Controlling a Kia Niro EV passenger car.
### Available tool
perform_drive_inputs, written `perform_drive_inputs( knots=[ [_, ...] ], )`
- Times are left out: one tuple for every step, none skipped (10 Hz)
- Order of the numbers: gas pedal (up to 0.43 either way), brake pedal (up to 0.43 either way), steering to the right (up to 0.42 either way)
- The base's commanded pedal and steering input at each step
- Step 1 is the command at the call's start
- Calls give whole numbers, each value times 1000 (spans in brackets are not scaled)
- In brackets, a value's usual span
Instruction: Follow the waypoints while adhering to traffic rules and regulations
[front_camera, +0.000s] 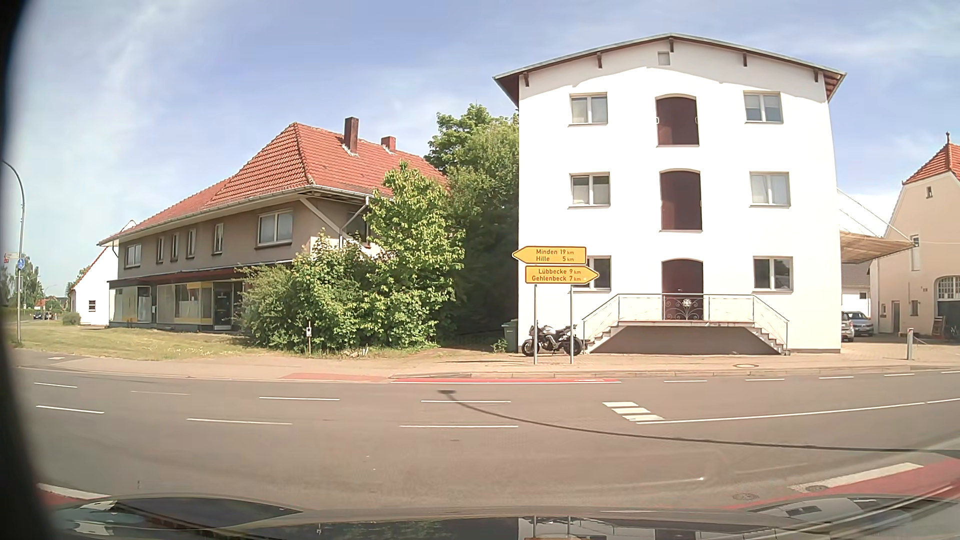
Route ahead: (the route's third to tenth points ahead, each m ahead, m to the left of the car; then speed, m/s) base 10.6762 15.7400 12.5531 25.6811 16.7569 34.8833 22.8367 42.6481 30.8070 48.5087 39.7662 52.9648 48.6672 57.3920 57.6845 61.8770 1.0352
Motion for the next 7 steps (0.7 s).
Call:
perform_drive_inputs(
  knots=[
    [0,177,6],
    [0,183,6],
    [0,189,6],
    [0,195,6],
    [0,201,6],
    [0,201,6],
    [0,195,6]
  ],
)
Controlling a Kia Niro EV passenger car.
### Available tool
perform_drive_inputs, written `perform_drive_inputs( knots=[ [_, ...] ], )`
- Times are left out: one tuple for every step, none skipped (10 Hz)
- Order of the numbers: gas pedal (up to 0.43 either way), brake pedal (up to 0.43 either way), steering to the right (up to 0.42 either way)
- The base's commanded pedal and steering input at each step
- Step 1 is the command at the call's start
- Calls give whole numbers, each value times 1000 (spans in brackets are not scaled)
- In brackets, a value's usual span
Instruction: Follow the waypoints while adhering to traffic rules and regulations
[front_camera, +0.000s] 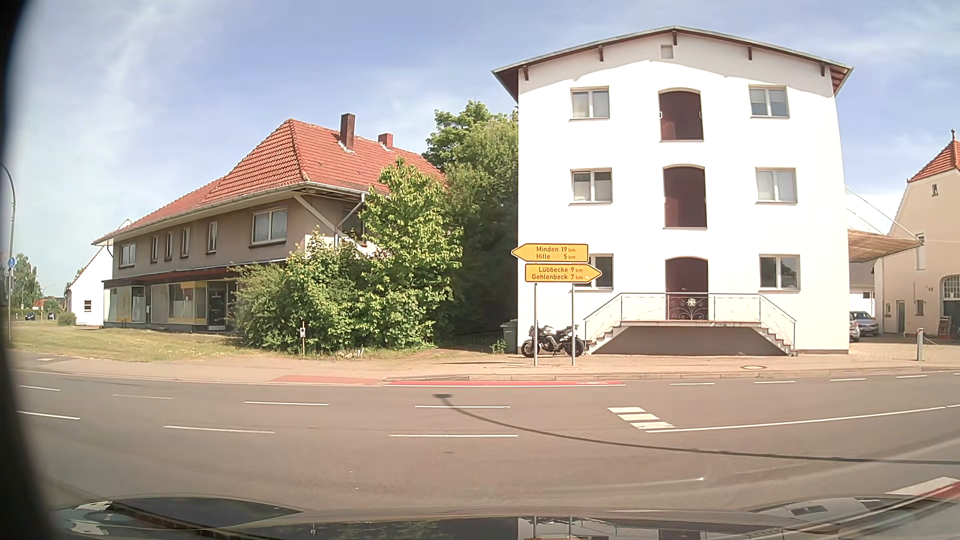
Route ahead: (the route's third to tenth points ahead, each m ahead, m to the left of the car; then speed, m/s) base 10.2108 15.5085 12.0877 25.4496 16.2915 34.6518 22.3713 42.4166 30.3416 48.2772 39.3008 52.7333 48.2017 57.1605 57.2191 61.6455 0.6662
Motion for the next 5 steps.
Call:
perform_drive_inputs(
  knots=[
    [0,195,6],
    [0,189,6],
    [0,189,6],
    [0,177,6],
    [0,177,6]
  ],
)
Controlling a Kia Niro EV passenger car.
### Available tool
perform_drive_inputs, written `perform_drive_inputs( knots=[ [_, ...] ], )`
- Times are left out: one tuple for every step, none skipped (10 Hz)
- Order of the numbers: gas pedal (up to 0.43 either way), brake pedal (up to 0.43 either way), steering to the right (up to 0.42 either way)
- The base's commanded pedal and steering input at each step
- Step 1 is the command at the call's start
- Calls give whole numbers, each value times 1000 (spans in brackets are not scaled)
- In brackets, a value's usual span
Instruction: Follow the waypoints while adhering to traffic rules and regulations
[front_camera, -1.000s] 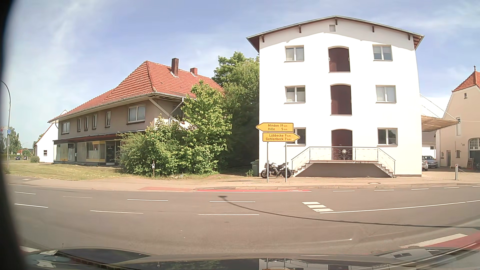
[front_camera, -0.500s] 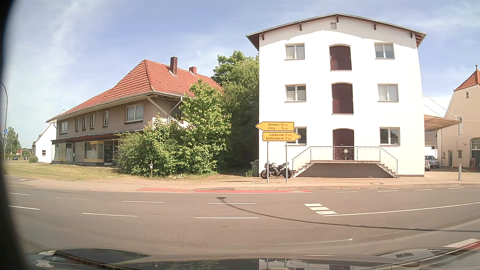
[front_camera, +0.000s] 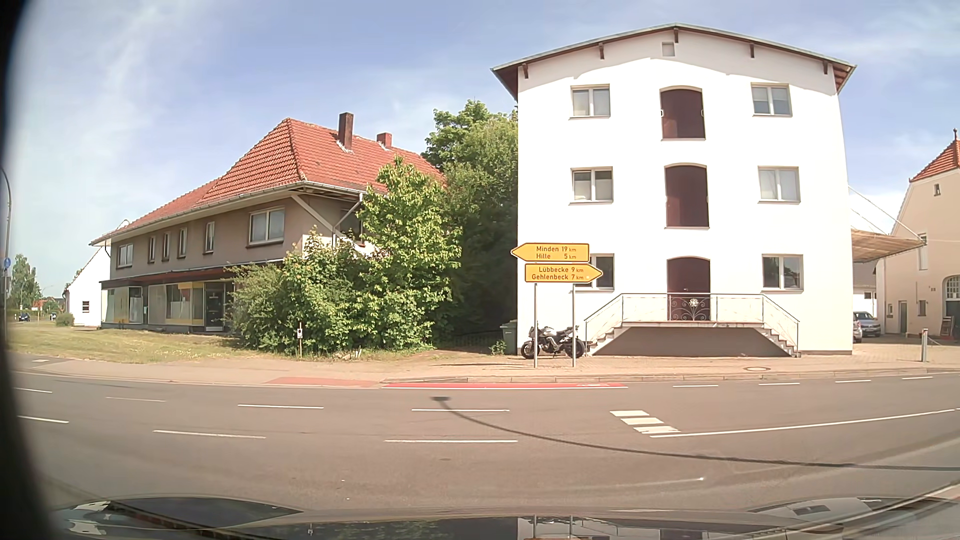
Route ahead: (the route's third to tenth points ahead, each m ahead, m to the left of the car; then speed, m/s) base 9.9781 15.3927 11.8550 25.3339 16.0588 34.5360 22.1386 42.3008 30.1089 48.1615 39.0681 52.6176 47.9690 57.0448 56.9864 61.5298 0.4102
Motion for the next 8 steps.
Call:
perform_drive_inputs(
  knots=[
    [0,171,6],
    [0,165,6],
    [0,159,6],
    [0,152,6],
    [0,146,6],
    [0,128,6],
    [0,116,6],
    [0,104,6]
  ],
)
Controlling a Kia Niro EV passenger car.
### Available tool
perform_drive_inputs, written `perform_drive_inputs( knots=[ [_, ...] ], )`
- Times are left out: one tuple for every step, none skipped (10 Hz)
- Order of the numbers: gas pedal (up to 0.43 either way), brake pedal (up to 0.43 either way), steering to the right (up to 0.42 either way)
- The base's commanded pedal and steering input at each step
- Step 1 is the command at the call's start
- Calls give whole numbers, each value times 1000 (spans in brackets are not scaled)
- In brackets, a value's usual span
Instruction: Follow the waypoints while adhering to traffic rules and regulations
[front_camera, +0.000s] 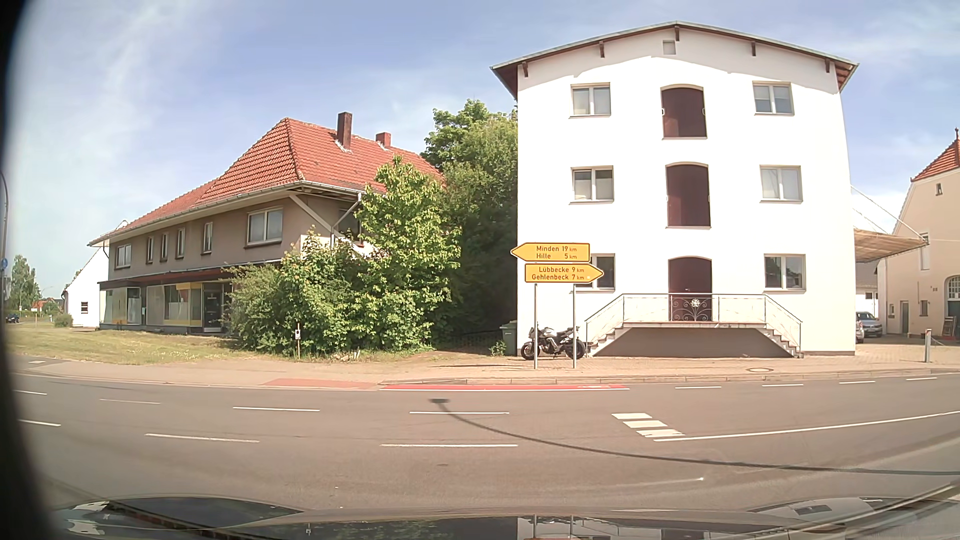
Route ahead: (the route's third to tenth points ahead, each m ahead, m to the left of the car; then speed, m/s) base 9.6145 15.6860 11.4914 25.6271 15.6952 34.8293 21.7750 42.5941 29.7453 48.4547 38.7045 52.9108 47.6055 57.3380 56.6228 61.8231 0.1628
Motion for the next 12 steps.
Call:
perform_drive_inputs(
  knots=[
    [0,98,6],
    [0,91,6],
    [0,91,6],
    [0,85,6],
    [0,85,6],
    [0,85,6],
    [0,85,6],
    [0,85,6],
    [0,85,6],
    [0,85,6],
    [0,91,6],
    [0,110,6]
  ],
)
